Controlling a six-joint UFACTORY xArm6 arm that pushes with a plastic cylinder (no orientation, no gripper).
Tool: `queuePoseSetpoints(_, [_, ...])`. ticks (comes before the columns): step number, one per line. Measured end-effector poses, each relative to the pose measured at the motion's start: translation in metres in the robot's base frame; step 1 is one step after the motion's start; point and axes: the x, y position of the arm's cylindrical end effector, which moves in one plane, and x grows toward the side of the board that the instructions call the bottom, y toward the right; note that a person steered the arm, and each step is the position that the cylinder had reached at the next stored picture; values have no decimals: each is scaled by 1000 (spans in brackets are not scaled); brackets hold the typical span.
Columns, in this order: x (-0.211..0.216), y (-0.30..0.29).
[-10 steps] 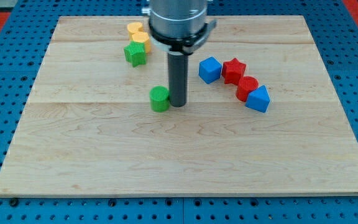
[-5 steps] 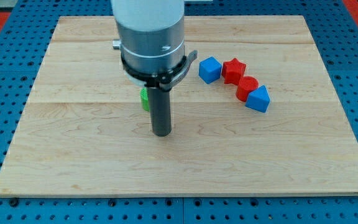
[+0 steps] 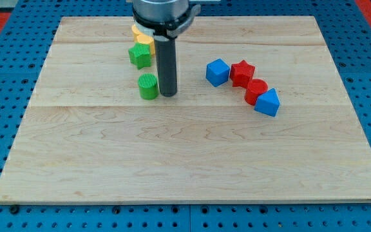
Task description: Move the green circle to the green star
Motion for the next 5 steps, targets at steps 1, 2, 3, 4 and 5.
queuePoseSetpoints(1, [13,0])
queuePoseSetpoints(2, [13,-6])
queuePoseSetpoints(3, [13,-22])
queuePoseSetpoints(4, [13,-30])
queuePoseSetpoints(5, [4,-30])
